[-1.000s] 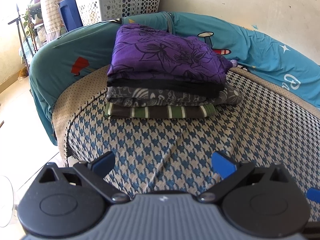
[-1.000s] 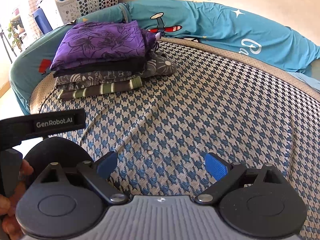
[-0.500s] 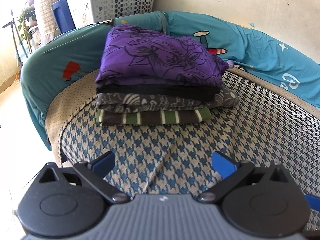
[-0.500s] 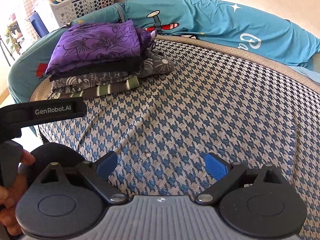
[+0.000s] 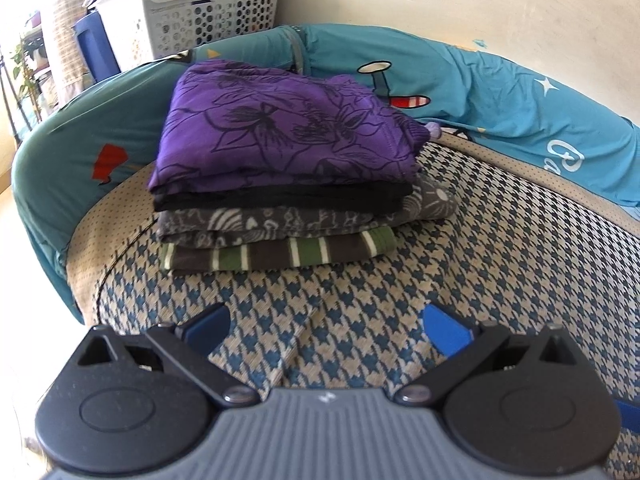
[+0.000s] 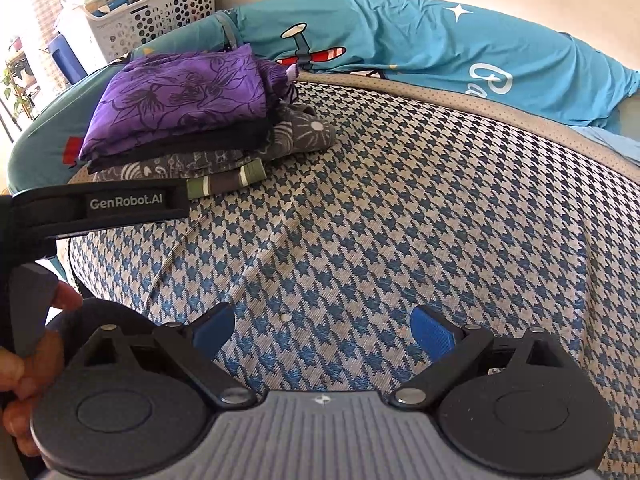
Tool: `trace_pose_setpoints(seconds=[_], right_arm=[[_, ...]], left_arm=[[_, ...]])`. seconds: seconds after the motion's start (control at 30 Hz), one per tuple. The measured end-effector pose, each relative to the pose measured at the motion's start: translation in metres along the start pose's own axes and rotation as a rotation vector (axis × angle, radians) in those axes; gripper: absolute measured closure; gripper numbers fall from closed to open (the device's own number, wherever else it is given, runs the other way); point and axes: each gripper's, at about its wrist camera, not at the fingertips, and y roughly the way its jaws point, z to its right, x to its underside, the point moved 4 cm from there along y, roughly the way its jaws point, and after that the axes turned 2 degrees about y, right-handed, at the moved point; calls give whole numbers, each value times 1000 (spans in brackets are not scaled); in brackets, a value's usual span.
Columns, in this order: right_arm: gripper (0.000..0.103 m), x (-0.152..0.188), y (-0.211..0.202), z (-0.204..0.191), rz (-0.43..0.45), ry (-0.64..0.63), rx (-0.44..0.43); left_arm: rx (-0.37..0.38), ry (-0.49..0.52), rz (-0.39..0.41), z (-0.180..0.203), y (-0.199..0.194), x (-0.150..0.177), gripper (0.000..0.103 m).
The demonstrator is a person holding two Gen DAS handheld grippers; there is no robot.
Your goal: Fold clothes
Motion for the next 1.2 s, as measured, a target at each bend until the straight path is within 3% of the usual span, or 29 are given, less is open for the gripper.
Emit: trace_pose_setpoints(seconds=[0.83, 1.2], right_arm=[[8, -3, 1, 21, 2, 68, 22], [8, -6, -5, 29, 11, 105, 35]], left_arm=[[0, 82, 75, 24, -11, -49, 0], [-26, 186, 122, 46, -12, -59, 0]])
